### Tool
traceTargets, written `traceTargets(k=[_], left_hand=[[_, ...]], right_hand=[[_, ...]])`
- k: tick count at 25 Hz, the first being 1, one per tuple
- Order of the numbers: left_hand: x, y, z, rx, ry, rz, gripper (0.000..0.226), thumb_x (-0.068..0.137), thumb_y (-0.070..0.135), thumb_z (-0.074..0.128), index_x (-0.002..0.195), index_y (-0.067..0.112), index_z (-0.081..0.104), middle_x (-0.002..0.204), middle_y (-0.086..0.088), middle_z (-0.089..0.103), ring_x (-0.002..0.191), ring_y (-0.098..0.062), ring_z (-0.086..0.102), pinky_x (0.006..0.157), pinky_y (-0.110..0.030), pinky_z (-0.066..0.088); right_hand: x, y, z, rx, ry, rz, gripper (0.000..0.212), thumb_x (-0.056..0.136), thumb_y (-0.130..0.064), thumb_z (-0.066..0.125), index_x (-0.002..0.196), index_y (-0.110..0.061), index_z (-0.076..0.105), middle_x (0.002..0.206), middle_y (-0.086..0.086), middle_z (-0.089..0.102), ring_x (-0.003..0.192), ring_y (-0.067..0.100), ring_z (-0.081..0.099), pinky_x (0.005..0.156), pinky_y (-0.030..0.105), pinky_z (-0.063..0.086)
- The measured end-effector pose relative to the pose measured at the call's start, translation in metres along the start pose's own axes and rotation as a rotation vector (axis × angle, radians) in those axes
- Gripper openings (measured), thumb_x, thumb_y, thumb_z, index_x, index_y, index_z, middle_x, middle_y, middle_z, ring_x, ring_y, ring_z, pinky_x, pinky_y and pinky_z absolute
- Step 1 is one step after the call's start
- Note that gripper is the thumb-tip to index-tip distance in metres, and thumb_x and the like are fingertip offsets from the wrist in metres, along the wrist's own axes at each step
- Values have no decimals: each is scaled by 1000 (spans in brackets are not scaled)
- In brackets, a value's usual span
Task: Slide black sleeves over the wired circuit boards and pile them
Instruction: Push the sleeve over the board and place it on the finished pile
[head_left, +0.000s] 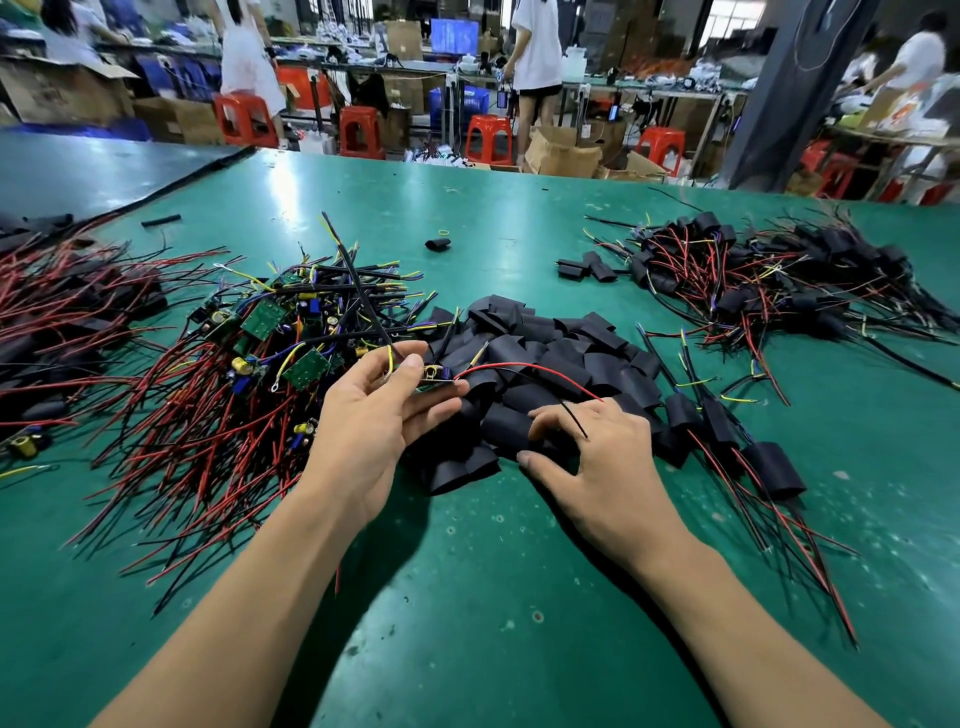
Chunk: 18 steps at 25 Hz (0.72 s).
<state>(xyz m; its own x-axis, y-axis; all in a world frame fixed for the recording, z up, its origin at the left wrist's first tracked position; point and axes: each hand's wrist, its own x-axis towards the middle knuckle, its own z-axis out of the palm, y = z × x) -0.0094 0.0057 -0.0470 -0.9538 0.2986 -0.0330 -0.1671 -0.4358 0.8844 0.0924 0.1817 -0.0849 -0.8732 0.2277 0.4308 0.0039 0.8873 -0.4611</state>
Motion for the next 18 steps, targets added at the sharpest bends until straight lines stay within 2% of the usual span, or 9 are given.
traceTargets(k=[2,5,7,9,13,18], left_hand=[[1,-1,-1,26,17,48,13,102,6,48,103,9,61,76,1,68,80,-29,75,76,-35,62],[4,-1,-2,43,98,141,14,103,4,47,101,10,58,84,-8,66,77,-27,75,77,-35,62],[5,0,-3,24,165,176,13,103,4,46,100,10,57,93,-15,61,78,-26,75,76,-34,62],[6,1,-4,-4,209,185,11,103,4,47,99,9,56,90,-13,62,79,-27,75,73,-30,62],[5,3,-6,-26,245,188,9,103,4,47,102,6,55,82,-7,65,78,-27,75,71,-28,61],[5,4,-4,-51,262,172,9,103,4,47,99,6,55,81,-6,64,78,-27,75,73,-29,62]], right_hand=[[0,-1,-1,37,47,42,16,83,-39,72,93,-31,62,94,-18,64,100,11,55,90,27,30],[1,3,-6,331,156,199,23,83,-23,79,104,-26,67,98,-17,68,95,6,65,91,24,48],[2,5,-11,474,192,252,28,84,-15,78,109,-24,68,101,-13,72,93,-4,66,88,12,48],[2,6,-13,516,218,257,30,86,-10,76,111,-23,67,101,-17,71,93,-11,64,84,3,42],[3,6,-13,580,247,275,30,88,-9,74,112,-22,63,103,-18,69,99,-11,64,85,3,42],[4,6,-13,622,272,292,31,87,-9,75,109,-26,62,104,-18,70,100,-10,64,84,4,42]])
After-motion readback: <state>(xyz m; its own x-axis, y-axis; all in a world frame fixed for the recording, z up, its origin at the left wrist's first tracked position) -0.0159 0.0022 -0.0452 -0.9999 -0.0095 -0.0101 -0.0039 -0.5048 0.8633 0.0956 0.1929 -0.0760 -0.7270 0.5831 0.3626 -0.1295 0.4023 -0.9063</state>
